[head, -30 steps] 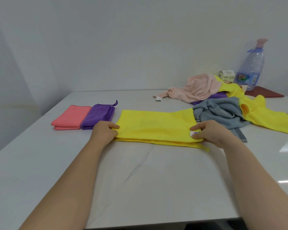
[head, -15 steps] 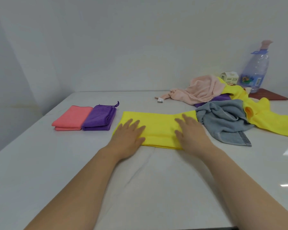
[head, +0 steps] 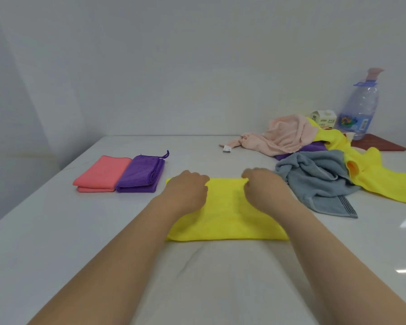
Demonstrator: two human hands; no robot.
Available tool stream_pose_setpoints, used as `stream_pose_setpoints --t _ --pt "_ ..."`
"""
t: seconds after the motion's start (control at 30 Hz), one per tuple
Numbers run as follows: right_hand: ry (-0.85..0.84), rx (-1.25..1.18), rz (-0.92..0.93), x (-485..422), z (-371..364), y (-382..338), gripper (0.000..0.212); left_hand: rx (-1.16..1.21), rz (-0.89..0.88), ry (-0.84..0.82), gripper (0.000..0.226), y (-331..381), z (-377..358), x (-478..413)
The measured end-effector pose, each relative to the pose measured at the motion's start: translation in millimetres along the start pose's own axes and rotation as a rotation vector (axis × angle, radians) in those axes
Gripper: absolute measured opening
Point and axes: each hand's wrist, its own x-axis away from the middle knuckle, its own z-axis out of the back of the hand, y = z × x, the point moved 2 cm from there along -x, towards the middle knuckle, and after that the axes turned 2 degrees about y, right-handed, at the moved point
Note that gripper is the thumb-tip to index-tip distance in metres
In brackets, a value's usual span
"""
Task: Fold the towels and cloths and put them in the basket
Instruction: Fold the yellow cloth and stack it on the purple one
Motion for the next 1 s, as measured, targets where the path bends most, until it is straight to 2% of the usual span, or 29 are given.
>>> stream_pose_setpoints --t 0.03,0.13,0.2,0.43,0.5,0.63,0.73,0.83,0.9,1.0 --pt "0.011 -0.009 0.03 -6.9 -13.3 -6.9 0.034 -0.022 -0.01 -0.002 0.043 3.3 -7.4 -8.0" --pt "-0.229 -0.012 0.011 -13.9 -56.0 -14.4 0.052 0.005 0.028 -0.139 0.052 4.9 -41.5 -20.5" --pt "-0.319 -0.032 -0.014 -15.6 -68.2 -4.7 0.057 0.029 0.079 -0.204 0.057 -3.4 -57.7 -20.6" --pt "-0.329 -0.011 -0.149 -15.0 -63.7 52.5 0.063 0.049 0.19 -0.18 0.064 -40.1 -60.7 -9.5" --pt "-0.296 -0.024 -0.181 -14.1 -64.2 60.5 0.063 0.063 0.208 -0.166 0.066 -48.4 -61.2 -5.9" --pt "-0.067 -0.101 -0.255 -14.3 -57.9 73.1 0.048 0.064 0.203 -0.13 0.064 -52.9 -62.3 -3.8" --pt "0.025 -0.108 -0.339 -19.2 -53.0 83.6 0.045 0.047 0.184 -0.085 0.059 -50.9 -60.9 -3.0" --pt "0.037 -0.06 -0.436 -23.5 -51.5 87.0 0.048 -0.002 0.094 -0.028 0.055 -46.4 -56.5 -2.2" --pt "0.031 -0.064 -0.465 -24.6 -52.2 87.0 0.048 0.015 0.032 -0.064 0.054 -43.3 -56.9 -2.2" --pt "0.056 -0.135 -0.485 -24.4 -51.8 87.7 0.046 0.047 0.041 -0.141 0.055 -44.2 -59.9 -3.1"
